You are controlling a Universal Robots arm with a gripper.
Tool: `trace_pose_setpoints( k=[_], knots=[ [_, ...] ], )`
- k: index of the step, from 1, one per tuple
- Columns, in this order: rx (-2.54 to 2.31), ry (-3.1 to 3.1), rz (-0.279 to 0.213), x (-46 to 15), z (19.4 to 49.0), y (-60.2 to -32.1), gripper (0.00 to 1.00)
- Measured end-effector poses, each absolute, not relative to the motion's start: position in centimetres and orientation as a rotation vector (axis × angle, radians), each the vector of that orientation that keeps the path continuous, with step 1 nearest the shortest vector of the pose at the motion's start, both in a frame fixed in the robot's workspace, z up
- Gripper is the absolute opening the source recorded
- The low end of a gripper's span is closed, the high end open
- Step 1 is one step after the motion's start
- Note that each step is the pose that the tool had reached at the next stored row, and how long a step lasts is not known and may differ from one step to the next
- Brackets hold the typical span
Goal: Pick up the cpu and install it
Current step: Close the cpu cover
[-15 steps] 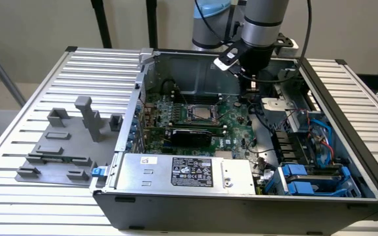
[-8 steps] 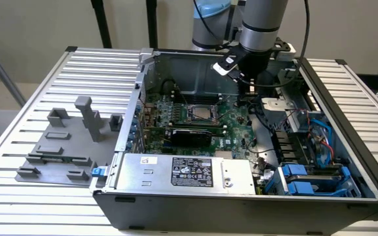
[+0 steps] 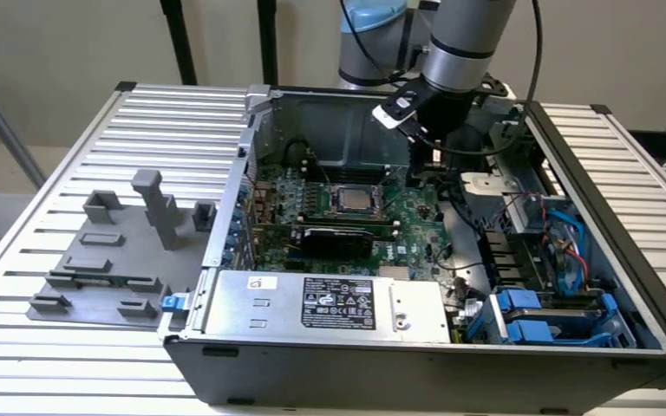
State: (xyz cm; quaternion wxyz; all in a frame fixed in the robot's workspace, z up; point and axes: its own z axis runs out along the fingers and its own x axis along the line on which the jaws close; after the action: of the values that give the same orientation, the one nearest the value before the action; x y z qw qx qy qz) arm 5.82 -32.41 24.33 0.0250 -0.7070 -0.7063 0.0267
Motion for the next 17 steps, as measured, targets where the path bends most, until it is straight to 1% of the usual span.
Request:
trace_pose_setpoints(
  k=[4, 7, 12, 17],
  knots=[
    [-2.149, -2.147, 0.163, 5.7, 24.3, -32.4, 0.11],
    [-2.125, -2.122, 0.209, 5.3, 24.3, -32.4, 0.11],
    [-2.104, -2.103, 0.245, 3.8, 24.2, -32.4, 0.11],
    [-2.096, -2.094, 0.26, 1.6, 23.8, -32.4, 0.11]
  ],
)
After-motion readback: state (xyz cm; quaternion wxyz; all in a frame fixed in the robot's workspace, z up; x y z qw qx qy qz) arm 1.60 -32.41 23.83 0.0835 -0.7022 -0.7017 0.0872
